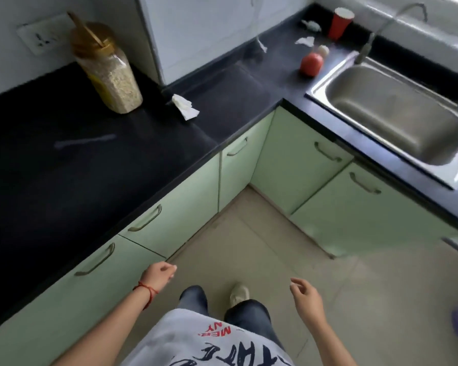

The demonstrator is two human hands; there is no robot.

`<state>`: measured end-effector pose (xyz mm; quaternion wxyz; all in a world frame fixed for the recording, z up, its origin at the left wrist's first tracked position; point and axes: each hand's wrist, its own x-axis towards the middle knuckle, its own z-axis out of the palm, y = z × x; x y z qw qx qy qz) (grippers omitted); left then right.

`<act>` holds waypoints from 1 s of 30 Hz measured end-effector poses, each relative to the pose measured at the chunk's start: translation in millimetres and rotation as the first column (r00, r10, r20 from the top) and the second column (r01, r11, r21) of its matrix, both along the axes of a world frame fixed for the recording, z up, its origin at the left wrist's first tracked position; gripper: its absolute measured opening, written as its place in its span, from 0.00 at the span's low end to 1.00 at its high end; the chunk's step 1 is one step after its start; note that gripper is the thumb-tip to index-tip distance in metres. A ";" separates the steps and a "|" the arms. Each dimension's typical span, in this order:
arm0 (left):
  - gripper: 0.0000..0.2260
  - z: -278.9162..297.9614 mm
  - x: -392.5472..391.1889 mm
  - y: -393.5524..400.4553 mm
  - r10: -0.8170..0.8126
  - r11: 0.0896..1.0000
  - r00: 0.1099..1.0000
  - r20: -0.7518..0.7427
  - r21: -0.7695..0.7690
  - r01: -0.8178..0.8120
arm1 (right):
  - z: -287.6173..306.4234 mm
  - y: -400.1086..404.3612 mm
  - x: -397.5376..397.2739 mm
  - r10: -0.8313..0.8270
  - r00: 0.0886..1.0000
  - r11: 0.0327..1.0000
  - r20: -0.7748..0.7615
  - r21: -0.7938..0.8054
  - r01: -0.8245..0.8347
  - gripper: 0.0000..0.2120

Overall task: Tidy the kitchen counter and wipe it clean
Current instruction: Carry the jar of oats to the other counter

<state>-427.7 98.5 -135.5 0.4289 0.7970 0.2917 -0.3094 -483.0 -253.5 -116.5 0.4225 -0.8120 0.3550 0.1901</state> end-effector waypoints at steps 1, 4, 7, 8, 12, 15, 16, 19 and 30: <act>0.12 0.7 -2.5 -3.2 0.054 0.998 0.999 -0.006 0.007 -0.054 | 4.1 -9.9 24.8 0.046 0.999 0.999 -0.003 -0.018 -0.046 0.12; 0.11 0.9 -6.7 -7.4 0.206 0.978 0.978 -0.009 0.018 -0.206 | 14.4 -22.1 91.2 0.152 0.988 0.987 0.017 -0.047 -0.151 0.12; 0.11 1.5 -6.5 -10.5 0.335 0.942 0.942 -0.030 0.018 -0.334 | 14.2 -17.6 145.8 0.182 0.982 0.983 0.043 -0.026 -0.181 0.12; 0.12 -0.3 -4.1 -10.4 0.377 0.926 0.926 -0.029 0.016 -0.376 | 12.9 -13.0 161.5 0.203 0.978 0.979 0.048 -0.022 -0.202 0.12; 0.08 1.6 20.7 -10.0 0.458 0.889 0.889 -0.005 0.004 -0.458 | 6.3 16.7 210.4 0.304 0.951 0.952 0.050 0.021 -0.305 0.11; 0.04 13.6 52.3 -10.4 0.435 0.901 0.896 0.090 -0.036 -0.433 | 14.9 46.3 241.4 0.365 0.926 0.927 0.097 0.048 -0.371 0.10; 0.07 21.2 65.0 -11.4 0.404 0.914 0.906 0.124 -0.033 -0.404 | 21.7 57.3 252.2 0.384 0.914 0.917 0.131 0.059 -0.394 0.10; 0.10 53.0 106.4 -18.9 0.350 0.937 0.908 0.232 -0.080 -0.341 | 53.5 92.3 285.7 0.433 0.867 0.882 0.248 0.082 -0.465 0.09; 0.11 149.0 258.4 47.2 0.424 0.897 0.686 0.591 -0.167 -0.410 | 124.9 221.1 422.6 0.500 0.695 0.712 0.516 0.212 -0.669 0.09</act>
